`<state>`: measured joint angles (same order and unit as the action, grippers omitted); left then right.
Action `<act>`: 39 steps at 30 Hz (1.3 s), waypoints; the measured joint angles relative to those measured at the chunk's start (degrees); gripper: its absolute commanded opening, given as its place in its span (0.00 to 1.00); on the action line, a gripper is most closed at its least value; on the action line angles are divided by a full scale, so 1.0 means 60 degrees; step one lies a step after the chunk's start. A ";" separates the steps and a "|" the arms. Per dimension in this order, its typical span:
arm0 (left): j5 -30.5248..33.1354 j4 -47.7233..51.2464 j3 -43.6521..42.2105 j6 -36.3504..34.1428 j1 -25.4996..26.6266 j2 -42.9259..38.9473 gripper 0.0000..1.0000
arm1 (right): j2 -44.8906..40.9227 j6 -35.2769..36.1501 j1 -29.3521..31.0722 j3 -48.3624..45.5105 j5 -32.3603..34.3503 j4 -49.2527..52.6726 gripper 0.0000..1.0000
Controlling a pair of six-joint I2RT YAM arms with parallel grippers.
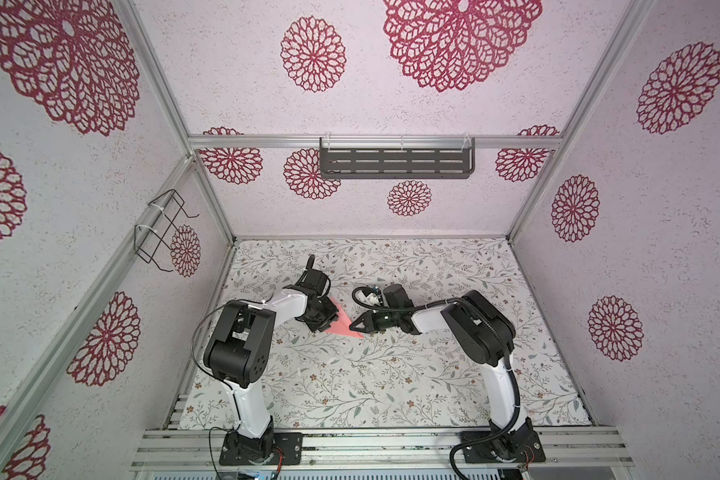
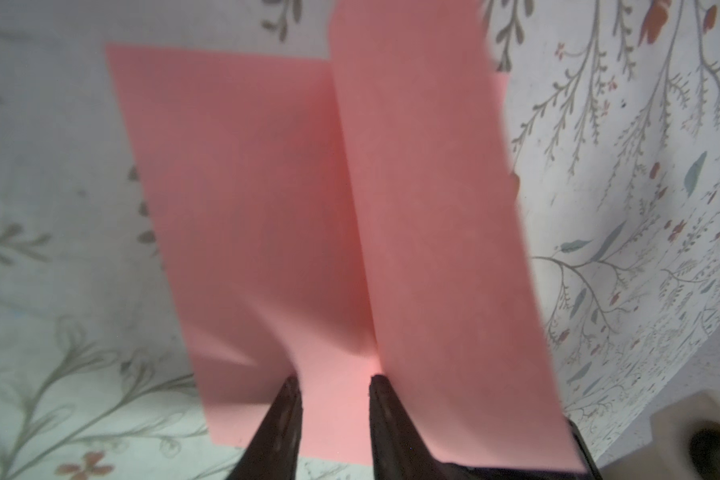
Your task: Fold a paper plane with a square sheet of paper (pick it up from the middle)
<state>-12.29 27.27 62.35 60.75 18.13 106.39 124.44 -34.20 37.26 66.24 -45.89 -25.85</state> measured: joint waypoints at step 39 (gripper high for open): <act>-0.0033 -0.0025 -0.0036 -0.0302 -0.0033 0.0018 0.21 | -0.0780 0.6218 0.0918 -0.0838 0.2637 -0.0641 0.35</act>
<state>-12.49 27.11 62.13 58.94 17.93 106.50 119.77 3.11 42.76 61.21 -30.06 -29.69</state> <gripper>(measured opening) 0.212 0.358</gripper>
